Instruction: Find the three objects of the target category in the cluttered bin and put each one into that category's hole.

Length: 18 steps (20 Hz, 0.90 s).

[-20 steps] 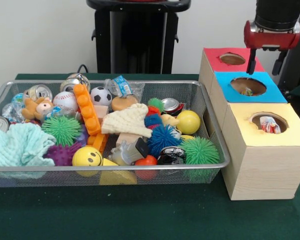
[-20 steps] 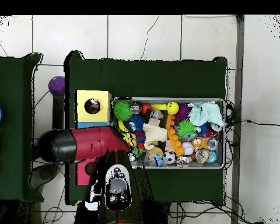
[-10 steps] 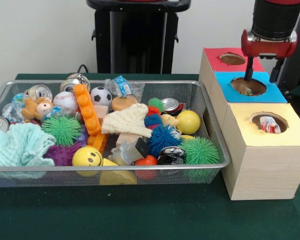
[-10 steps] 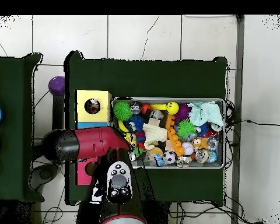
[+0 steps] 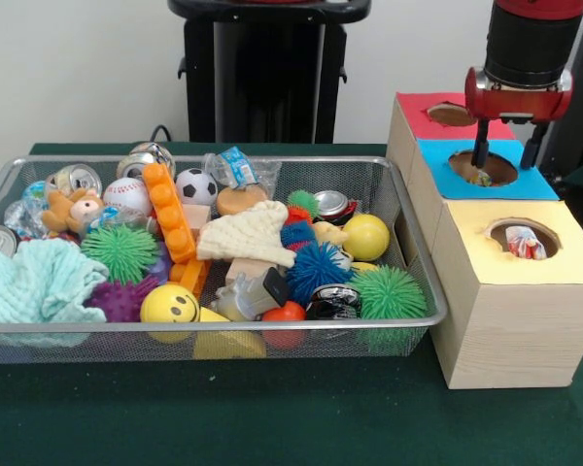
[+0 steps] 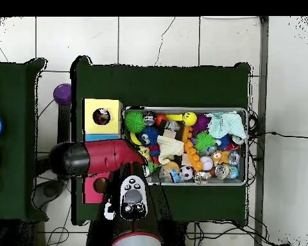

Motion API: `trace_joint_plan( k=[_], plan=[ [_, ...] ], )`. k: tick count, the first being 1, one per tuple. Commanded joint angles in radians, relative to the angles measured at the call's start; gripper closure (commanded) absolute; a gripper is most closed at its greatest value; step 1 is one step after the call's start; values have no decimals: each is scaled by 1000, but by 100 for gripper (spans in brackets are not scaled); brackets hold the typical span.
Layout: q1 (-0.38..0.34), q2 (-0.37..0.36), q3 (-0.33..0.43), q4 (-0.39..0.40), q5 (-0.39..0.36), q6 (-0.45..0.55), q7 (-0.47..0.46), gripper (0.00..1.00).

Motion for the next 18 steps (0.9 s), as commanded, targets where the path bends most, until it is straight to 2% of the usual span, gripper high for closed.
trace_joint_plan(
  k=[1,8,15,18],
  plan=[
    [-52,113,45,59,10,-187,145,0],
    [-79,118,76,104,13,-244,139,0],
    [-166,95,118,166,-15,-265,79,0],
    [-183,114,129,150,-29,-266,67,0]
  ],
)
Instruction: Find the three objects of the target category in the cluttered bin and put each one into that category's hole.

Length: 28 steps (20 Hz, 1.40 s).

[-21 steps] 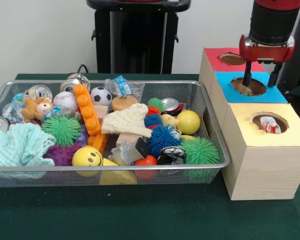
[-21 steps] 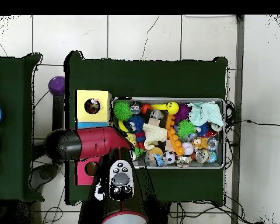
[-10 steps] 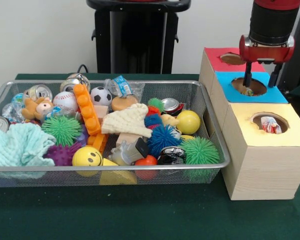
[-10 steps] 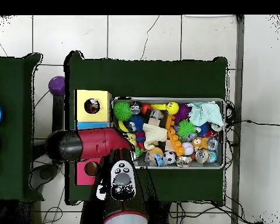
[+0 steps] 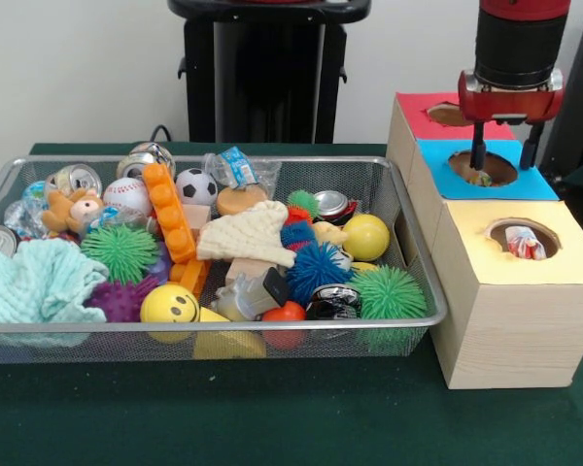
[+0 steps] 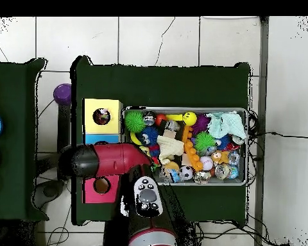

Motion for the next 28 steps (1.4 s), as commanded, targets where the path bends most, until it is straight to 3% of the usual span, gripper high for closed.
trace_joint_plan(
  k=[1,16,21,28],
  plan=[
    [-109,133,52,76,-50,-188,60,0],
    [-189,140,114,93,-94,-194,25,0],
    [-246,131,122,90,-134,-155,-33,0],
    [-275,124,123,64,-188,-105,-45,0]
  ],
)
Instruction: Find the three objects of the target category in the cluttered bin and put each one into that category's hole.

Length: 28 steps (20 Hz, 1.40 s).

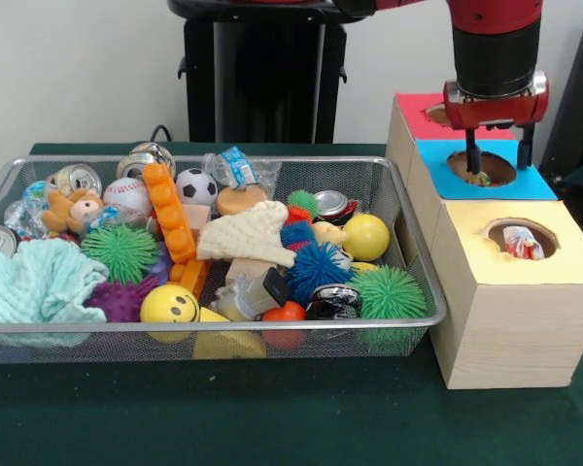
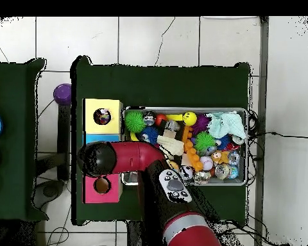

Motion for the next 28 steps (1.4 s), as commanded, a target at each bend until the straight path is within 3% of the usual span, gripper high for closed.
trace_joint_plan(
  k=[1,5,17,28],
  plan=[
    [-84,99,-72,-6,-157,-63,-45,0],
    [-62,56,-116,-34,-198,27,-43,0],
    [-106,29,-113,-45,-272,81,-77,0],
    [-139,61,-89,-47,-310,42,-69,0]
  ],
)
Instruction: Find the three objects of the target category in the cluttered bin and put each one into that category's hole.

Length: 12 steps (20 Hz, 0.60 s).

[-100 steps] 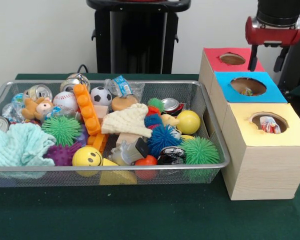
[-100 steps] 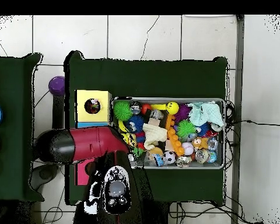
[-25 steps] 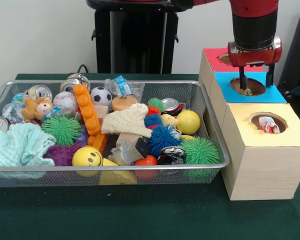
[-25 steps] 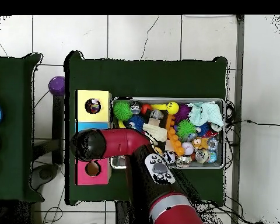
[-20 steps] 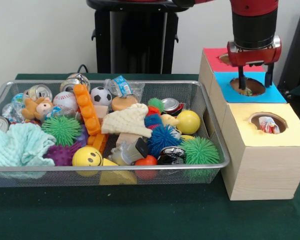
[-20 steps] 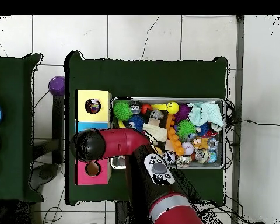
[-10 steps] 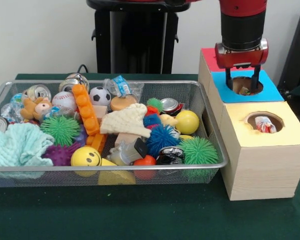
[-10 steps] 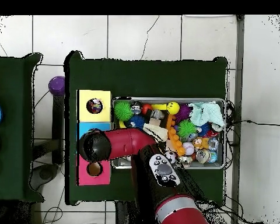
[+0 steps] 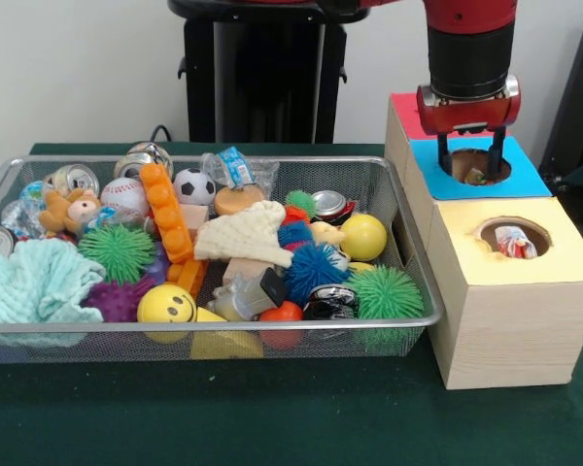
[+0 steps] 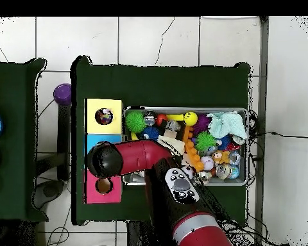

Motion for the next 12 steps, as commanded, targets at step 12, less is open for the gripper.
trace_joint_plan(
  k=[12],
  plan=[
    [54,200,-214,-129,-165,-126,92,0]
  ],
)
